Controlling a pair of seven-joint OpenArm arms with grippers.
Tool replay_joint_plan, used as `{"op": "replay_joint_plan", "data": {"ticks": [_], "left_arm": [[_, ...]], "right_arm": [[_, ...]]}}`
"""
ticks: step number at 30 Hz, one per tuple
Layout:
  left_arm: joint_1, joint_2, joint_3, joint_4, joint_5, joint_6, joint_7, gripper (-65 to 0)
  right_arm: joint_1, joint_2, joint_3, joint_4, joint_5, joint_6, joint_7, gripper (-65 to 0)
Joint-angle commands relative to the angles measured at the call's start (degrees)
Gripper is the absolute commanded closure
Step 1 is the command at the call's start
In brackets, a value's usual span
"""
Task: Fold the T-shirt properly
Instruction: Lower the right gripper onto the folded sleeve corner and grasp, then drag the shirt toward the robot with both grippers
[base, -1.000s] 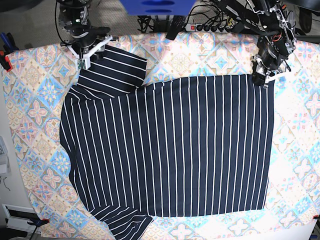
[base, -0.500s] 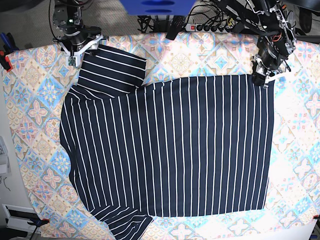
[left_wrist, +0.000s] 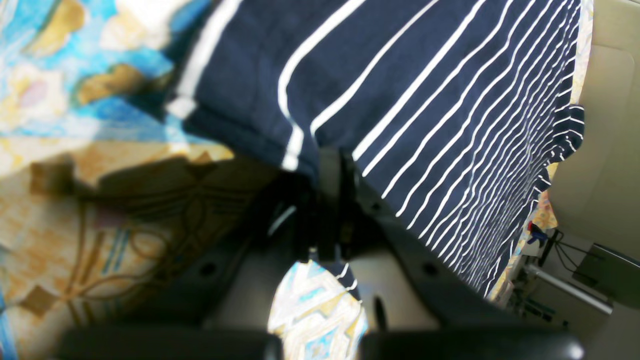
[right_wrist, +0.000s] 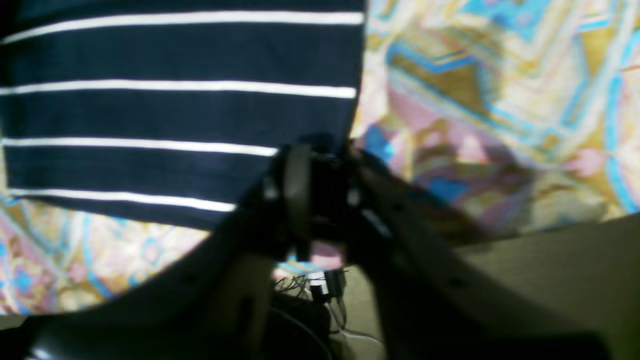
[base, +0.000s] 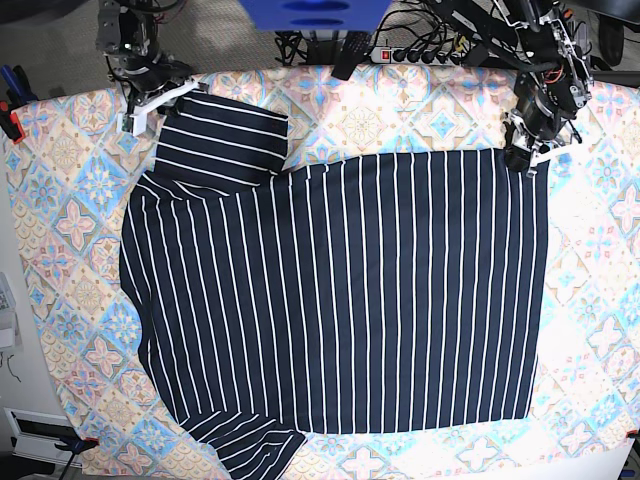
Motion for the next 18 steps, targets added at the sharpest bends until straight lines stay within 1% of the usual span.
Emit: {"op": "replay_joint_plan", "data": {"ticks": [1,4,8,12,17,18], "left_arm": [[0.56,-0.53,0.05,0.51,0.17,0.21,0.68,0.0],[1.26,-0.53,0.05,0.6,0.09,0.21,0.68,0.0],[2.76,-0.53,0.05,1.04,0.0,0.12,0.68,0.0],[6.01,-0.53,0.05,5.61,0.09,0.12,0.68,0.0],[11.46,-0.62,-0.04,10.97,0.09,0.12,0.68,0.0],[12.52,-0.62,-0.13,12.12,0.09,0.12,0.68,0.0]], "right_arm": [[-0.7,0.05,-0.36,0.27,0.77,0.8,-2.02,-0.2],[-1.05,0.05,-0.36,0.53,0.86,0.8,-2.02,-0.6],[-2.89,0.05,-0.36,3.96,0.68,0.8,-1.67,-0.3],[-5.36,0.67,1.92,7.22,0.68,0.8,-2.02,-0.3],[-9.05,0.76,5.88,7.57,0.68,0.88,-1.85,-0.3],[-9.75,1.37,6.58,7.66,0.68,0.88,-1.67,-0.3]]}}
